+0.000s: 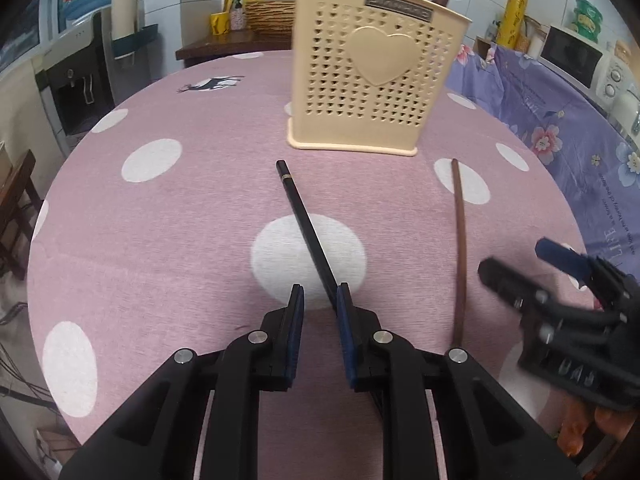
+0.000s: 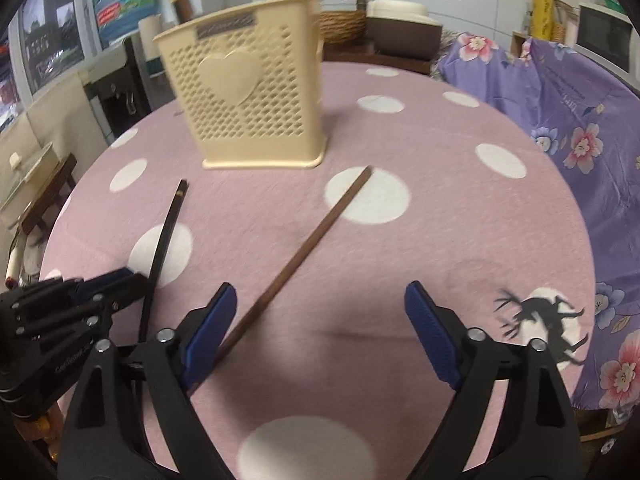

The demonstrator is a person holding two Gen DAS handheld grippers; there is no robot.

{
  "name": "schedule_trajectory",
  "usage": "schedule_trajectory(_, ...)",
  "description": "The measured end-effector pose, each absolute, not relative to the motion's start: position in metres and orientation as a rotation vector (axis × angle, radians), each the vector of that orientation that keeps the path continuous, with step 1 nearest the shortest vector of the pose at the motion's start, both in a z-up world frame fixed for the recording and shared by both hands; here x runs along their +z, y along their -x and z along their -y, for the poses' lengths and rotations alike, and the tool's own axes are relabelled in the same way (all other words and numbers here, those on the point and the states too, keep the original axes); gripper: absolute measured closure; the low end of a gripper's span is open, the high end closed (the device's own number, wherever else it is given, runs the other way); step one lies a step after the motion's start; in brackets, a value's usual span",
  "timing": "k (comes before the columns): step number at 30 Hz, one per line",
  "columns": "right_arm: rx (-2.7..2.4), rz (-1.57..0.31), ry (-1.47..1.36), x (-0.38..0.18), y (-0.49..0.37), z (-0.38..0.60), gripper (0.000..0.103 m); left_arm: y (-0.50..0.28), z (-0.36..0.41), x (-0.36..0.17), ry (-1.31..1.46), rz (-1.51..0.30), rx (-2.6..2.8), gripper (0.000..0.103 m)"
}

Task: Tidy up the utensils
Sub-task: 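Grasp the last black chopstick with the left gripper while the right reaches the brown chopstick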

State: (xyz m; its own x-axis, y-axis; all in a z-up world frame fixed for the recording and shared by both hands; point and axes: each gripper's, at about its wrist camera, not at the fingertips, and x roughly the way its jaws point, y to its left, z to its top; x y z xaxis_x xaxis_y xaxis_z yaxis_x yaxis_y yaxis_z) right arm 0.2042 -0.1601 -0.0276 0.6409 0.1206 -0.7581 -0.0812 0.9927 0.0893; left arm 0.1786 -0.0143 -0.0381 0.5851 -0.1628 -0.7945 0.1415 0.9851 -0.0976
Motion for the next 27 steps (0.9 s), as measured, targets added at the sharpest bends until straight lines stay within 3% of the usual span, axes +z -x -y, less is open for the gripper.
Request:
schedule_trajectory(7, 0.114, -0.947, 0.078, -0.043, -0.194, 0.116, 0.013, -0.176, 0.000, -0.040, 0.076, -0.938, -0.176, 0.087)
schedule_trajectory(20, 0.051, -0.976, 0.250, -0.037, -0.166, 0.151, 0.008, -0.170, -0.016, -0.038, 0.137, -0.929, -0.175, 0.086)
schedule_trajectory(27, 0.088, -0.991, 0.055, -0.043, -0.172, 0.192, 0.008, -0.173, -0.015, -0.039, 0.142, -0.929, -0.176, 0.086)
